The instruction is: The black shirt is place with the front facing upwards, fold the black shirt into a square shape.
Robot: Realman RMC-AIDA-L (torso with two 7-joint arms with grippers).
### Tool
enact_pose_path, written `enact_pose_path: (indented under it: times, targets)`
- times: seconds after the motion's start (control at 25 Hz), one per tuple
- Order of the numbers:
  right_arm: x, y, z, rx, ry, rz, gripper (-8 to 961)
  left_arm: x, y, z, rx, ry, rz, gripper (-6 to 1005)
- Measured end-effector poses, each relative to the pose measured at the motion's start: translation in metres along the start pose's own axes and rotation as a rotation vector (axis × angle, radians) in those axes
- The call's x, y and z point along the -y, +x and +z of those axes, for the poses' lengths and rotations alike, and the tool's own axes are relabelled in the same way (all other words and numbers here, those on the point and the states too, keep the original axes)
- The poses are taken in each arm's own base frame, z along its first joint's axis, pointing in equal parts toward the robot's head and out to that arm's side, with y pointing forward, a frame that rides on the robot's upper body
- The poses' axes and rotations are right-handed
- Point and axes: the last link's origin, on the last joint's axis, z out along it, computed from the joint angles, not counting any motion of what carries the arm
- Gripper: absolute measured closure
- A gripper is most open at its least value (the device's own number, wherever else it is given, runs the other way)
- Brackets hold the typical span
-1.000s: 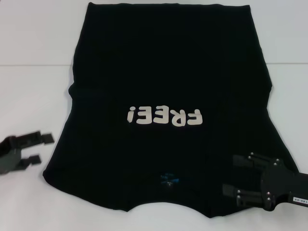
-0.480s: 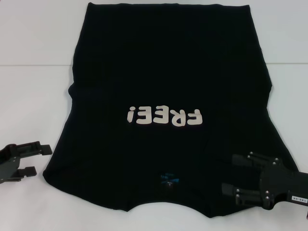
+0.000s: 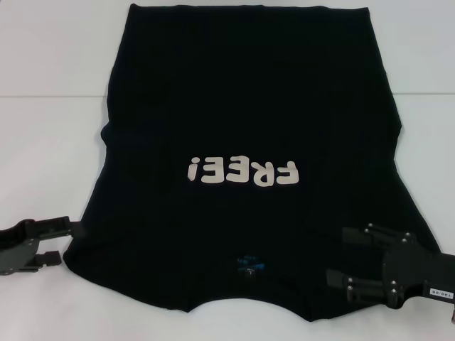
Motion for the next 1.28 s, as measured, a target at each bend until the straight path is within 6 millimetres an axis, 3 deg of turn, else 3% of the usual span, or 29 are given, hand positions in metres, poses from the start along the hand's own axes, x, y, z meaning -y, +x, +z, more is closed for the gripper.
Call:
enact_pose_path:
  times: [0.76,1.28]
  targets:
    - [-0.001,0.001,0.001,0.001,-0.002,0.006,96,-0.001,-0.004,0.011,0.015,-0.005,0.0,83]
    - [-0.001,0.001,0.001,0.003,-0.006,0.008,96,0.006,-0.001,0.005,-0.012,0.015,-0.003,88]
